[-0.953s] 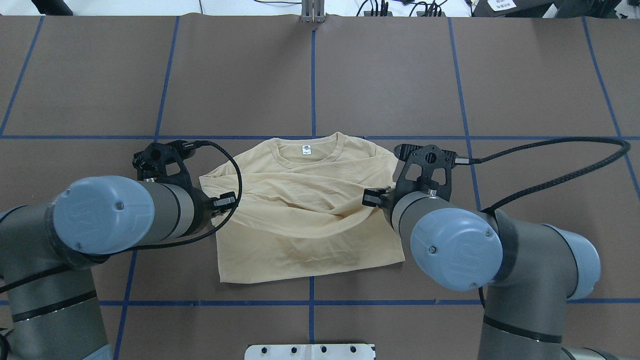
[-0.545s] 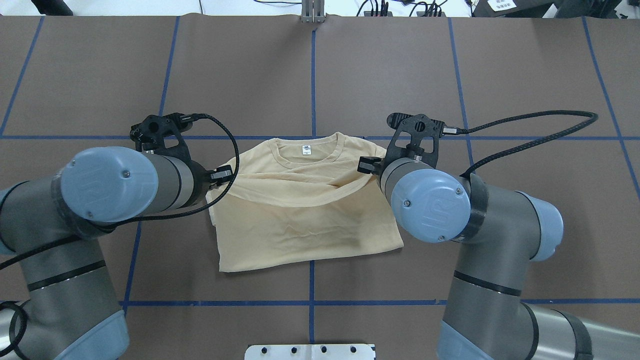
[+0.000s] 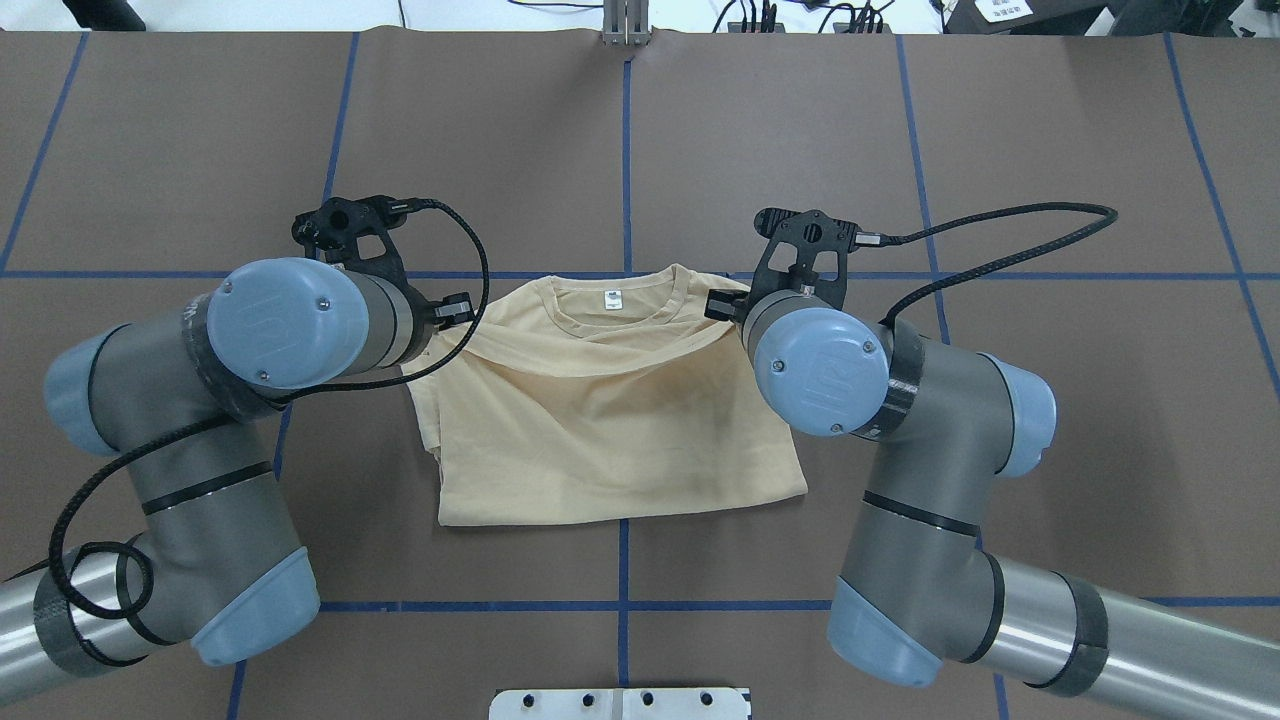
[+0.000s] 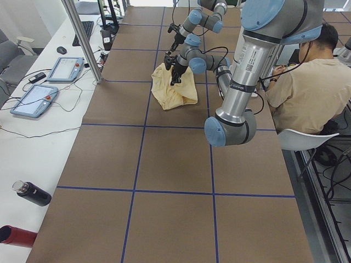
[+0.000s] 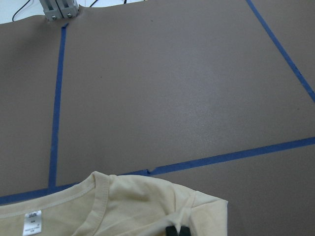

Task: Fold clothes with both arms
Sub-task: 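Open both grippers and raise them away from the folded shirt, then lower the left gripper to the shirt's side edge and grasp it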

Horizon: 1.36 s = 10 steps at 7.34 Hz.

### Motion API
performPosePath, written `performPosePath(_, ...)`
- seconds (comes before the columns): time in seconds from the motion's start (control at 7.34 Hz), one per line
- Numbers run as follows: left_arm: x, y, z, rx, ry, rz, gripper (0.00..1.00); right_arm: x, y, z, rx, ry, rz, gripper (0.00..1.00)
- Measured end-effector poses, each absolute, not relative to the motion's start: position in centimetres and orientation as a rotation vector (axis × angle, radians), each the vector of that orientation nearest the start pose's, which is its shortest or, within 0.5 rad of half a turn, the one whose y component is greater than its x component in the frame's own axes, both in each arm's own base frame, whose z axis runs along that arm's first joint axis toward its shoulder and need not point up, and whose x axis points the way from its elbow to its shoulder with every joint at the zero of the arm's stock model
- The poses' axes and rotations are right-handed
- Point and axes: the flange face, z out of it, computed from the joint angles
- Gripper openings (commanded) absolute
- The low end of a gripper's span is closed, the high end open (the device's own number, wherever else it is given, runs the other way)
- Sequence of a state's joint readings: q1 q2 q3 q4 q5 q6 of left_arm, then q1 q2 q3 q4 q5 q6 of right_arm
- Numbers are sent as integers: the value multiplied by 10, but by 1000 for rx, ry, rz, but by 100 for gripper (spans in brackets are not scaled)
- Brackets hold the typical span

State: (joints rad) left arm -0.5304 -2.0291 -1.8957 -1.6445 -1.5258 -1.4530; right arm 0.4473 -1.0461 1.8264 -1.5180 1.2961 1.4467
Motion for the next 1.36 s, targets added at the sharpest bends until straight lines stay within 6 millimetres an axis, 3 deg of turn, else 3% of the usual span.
performPosePath(0.14,466,-435,273,324,791,-399,0,-507,-422,256,479,-700,413,0)
performPosePath(0.27,477,-442,287,329,787,-394,56,-513,-425,265,473,-678,410,34)
performPosePath(0.41,483,-446,297,331,785,-392,100,-516,-427,271,467,-665,408,99)
performPosePath(0.68,481,-448,295,365,797,-343,100,-514,-434,270,446,-672,391,100)
performPosePath(0.95,453,-436,274,411,849,-253,100,-483,-448,252,380,-735,302,100)
performPosePath(1.09,438,-421,274,397,874,-217,100,-466,-449,250,370,-754,254,100)
performPosePath(1.23,438,-400,278,369,889,-179,100,-456,-447,251,368,-762,229,100)
performPosePath(1.36,455,-370,284,330,897,-133,100,-451,-446,251,371,-765,220,100)
